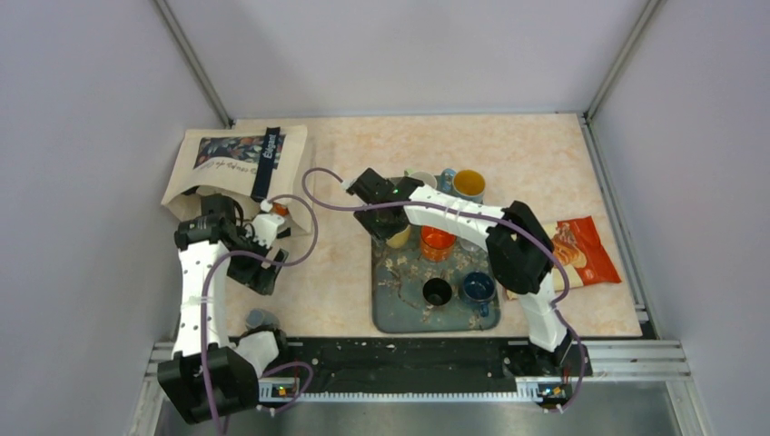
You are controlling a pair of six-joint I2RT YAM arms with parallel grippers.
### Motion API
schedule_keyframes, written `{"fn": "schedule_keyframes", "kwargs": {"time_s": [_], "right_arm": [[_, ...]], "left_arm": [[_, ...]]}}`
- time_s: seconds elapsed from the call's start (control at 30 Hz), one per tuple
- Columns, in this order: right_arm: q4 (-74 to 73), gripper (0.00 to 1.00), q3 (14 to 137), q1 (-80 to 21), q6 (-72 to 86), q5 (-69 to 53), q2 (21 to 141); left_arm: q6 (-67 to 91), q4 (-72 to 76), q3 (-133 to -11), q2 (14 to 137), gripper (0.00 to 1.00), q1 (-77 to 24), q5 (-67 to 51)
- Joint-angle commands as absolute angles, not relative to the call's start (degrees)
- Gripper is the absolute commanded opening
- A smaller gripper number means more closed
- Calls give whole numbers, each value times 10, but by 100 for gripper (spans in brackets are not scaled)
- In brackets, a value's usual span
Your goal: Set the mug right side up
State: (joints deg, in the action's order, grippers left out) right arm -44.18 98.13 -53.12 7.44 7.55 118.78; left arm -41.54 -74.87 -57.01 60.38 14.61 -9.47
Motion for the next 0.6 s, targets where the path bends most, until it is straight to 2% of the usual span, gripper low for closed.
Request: {"fn": "schedule_keyframes", "kwargs": {"time_s": [0.0, 0.2, 0.37, 0.57], "right_arm": [[-423, 51, 1010, -531, 60, 62, 1165], [-400, 64, 995, -531, 51, 45, 1118], [-386, 74, 975, -532, 37, 36, 1067], [-380, 80, 958, -531, 35, 32, 1009]], "left_arm": [[-417, -748, -563, 580, 92, 151, -89], [-418, -714, -580, 579, 90, 161, -7], [-470, -694, -579, 573, 89, 224, 45], [-564, -683, -543, 575, 70, 338, 64]]}}
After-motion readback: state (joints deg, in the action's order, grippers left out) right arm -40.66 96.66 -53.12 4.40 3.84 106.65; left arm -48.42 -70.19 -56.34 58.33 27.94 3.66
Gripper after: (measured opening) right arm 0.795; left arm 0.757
